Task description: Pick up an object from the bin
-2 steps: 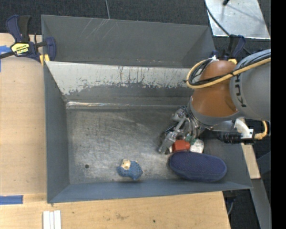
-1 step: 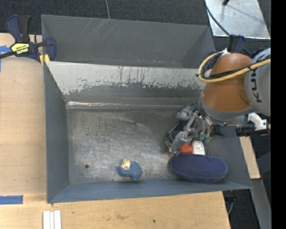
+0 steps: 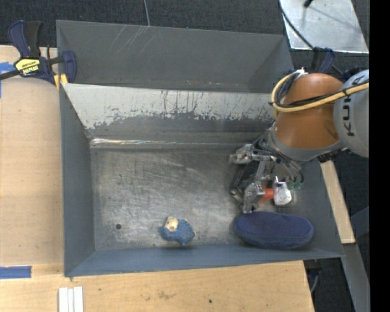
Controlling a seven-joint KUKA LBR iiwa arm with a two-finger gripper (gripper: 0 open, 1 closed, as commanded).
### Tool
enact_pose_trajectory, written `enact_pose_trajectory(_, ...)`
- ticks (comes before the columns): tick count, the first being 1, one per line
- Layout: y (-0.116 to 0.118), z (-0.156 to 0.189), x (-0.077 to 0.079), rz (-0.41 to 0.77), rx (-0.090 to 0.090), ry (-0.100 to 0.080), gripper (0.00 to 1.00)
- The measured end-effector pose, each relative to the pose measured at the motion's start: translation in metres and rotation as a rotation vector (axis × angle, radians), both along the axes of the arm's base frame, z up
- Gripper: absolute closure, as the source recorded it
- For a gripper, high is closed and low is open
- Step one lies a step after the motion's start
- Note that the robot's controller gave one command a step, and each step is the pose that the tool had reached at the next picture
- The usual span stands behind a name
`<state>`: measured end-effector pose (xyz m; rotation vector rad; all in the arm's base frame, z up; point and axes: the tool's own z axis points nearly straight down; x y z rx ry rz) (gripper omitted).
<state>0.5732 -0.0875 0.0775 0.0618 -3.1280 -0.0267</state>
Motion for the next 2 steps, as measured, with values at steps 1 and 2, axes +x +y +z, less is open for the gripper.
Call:
enact_pose_trajectory(1, -0.031, 0.04, -0.059, 0.193, -0.01, -0.023, 0.0)
enact_pose_trajectory(2, -0.037, 0.026, -0.041, 0.373, 0.003, -0.027, 0.0)
